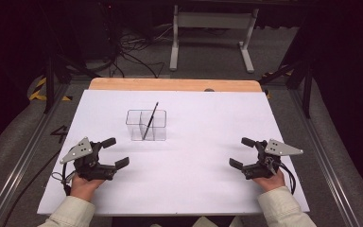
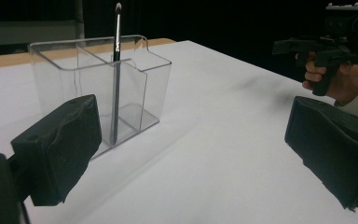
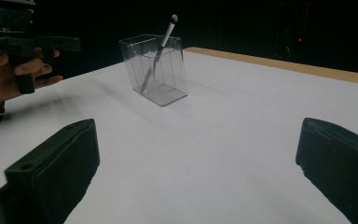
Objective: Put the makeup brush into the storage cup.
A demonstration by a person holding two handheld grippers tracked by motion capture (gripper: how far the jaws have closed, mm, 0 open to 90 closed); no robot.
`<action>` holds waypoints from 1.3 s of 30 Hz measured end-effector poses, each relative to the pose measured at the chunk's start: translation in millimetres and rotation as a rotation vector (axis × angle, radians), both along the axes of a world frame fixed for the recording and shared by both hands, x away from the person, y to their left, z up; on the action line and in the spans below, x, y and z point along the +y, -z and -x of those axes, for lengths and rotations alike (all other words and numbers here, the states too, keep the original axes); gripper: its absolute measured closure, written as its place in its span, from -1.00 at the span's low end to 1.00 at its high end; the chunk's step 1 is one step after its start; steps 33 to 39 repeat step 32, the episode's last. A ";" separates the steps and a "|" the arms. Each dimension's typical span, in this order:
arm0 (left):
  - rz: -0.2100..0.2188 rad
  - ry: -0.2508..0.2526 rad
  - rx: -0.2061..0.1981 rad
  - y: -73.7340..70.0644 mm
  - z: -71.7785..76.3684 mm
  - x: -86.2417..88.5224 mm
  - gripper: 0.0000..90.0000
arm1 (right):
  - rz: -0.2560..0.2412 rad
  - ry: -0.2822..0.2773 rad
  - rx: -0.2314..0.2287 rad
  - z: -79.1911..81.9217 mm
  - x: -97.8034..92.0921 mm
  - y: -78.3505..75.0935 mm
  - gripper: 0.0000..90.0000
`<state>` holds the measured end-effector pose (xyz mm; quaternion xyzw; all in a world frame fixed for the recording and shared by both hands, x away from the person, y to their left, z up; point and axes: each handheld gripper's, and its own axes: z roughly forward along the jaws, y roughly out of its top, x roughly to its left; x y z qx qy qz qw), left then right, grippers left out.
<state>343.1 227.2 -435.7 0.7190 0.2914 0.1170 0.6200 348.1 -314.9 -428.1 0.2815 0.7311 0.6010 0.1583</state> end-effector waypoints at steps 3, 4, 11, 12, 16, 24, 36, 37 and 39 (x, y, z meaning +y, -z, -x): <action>-0.005 -0.005 -0.005 4.3 3.6 2.7 -0.91 | -0.005 0.000 -0.011 2.8 -3.5 3.4 -1.00; -0.009 -0.006 -0.008 6.3 4.8 3.9 -0.91 | -0.007 0.002 -0.013 4.0 -4.6 4.9 -1.00; -0.031 -0.023 0.009 21.2 8.8 11.2 -0.91 | -0.008 0.005 -0.044 11.8 -8.4 14.1 -1.00; -0.031 -0.023 0.009 21.2 8.8 11.2 -0.91 | -0.008 0.005 -0.044 11.8 -8.4 14.1 -1.00; -0.004 -0.046 0.016 28.7 9.6 19.5 -0.91 | 0.013 0.024 -0.052 16.6 -10.1 21.5 -1.00; 0.002 -0.075 0.019 32.9 6.9 21.2 -0.91 | 0.031 0.034 -0.065 20.4 -7.3 22.5 -1.00; -0.028 -0.075 0.013 32.9 7.9 18.3 -0.91 | 0.023 0.029 -0.069 20.6 -7.8 21.6 -1.00; -0.028 -0.075 0.013 32.9 7.9 18.3 -0.91 | 0.023 0.029 -0.069 20.6 -7.8 21.6 -1.00; -0.028 -0.075 0.013 32.9 7.9 18.3 -0.91 | 0.023 0.029 -0.069 20.6 -7.8 21.6 -1.00</action>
